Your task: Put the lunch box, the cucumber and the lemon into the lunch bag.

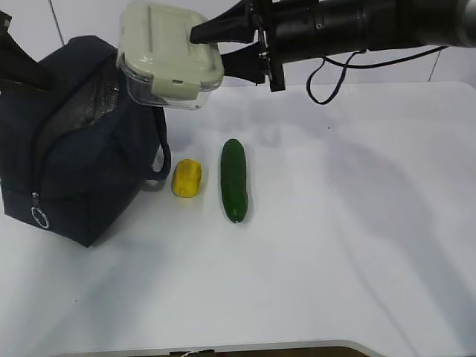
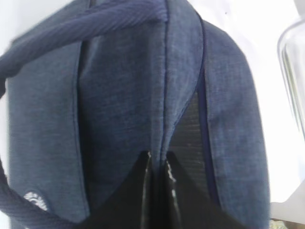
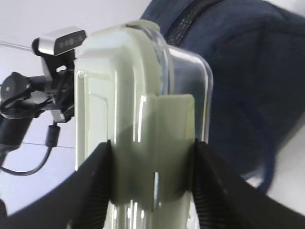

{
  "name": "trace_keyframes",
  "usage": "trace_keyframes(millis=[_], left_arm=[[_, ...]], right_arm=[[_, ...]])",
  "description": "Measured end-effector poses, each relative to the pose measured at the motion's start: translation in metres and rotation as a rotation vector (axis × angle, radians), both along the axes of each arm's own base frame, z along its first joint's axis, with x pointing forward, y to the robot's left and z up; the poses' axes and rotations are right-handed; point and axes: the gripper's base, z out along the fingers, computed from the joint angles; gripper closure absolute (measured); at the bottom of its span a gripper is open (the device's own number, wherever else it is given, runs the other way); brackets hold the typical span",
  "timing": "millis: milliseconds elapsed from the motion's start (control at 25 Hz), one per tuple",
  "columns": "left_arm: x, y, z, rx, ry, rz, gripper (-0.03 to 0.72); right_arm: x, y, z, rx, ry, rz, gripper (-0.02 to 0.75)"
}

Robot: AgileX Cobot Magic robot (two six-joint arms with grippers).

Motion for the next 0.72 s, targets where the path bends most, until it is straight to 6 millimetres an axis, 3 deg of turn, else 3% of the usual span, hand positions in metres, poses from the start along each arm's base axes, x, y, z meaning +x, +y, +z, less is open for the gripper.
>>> trace_keyframes(millis=[360,720], left_arm=[[-0.003,-0.019,0.002,-0.024,0.035,-0.032,0.697],[-0.004,-0.029,0.002,-0.031,0.050,-0.050,0.698]], right_arm=[[-0.016,0.039,0.004,0.041,-0.020,0.066,0.364],[-0.009,0.039,-0.009,-0.119,-0.100,-0.013,0.364]])
